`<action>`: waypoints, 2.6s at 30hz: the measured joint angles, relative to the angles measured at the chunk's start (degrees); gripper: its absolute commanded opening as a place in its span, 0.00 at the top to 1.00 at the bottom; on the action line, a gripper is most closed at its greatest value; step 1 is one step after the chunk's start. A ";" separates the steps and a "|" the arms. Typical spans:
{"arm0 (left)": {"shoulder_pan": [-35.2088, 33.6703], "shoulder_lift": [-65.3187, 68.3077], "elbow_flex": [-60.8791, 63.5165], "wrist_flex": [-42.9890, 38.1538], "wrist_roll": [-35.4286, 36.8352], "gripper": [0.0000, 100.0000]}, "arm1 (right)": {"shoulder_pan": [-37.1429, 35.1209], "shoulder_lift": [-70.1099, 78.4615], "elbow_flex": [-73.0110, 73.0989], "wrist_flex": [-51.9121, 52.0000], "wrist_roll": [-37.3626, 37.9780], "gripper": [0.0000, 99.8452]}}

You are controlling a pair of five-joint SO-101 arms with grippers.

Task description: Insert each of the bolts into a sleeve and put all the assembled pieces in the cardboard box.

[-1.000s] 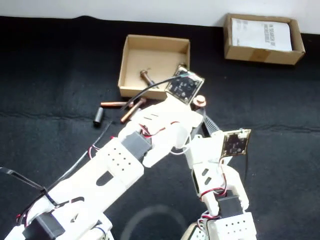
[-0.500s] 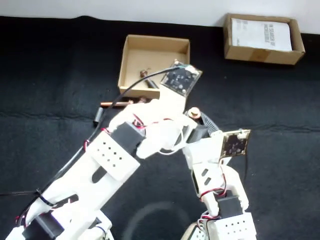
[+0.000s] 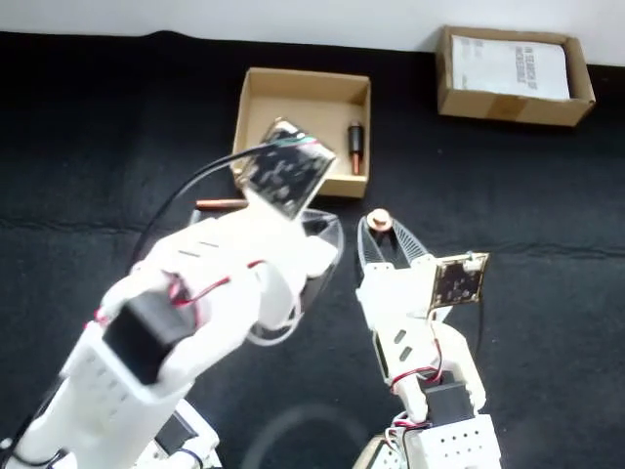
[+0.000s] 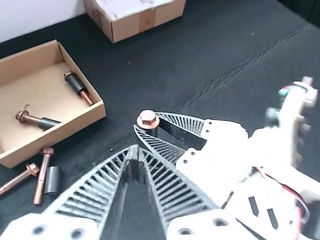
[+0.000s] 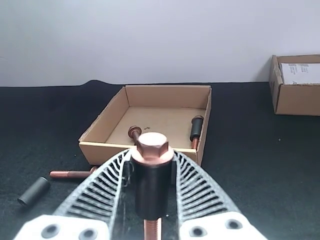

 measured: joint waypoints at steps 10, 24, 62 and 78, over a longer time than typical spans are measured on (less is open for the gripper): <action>-17.76 -8.97 7.65 4.75 0.00 0.99 | 0.00 0.00 0.00 5.98 0.00 0.99; -44.84 -36.40 52.84 -13.98 0.18 0.99 | 0.00 4.13 -13.10 15.12 0.00 0.99; -51.25 -54.15 79.47 6.86 0.18 0.99 | 0.00 109.36 -102.51 15.12 0.00 0.99; -51.25 -54.15 79.47 6.86 0.18 0.99 | 0.35 138.81 -130.20 24.00 -9.23 0.99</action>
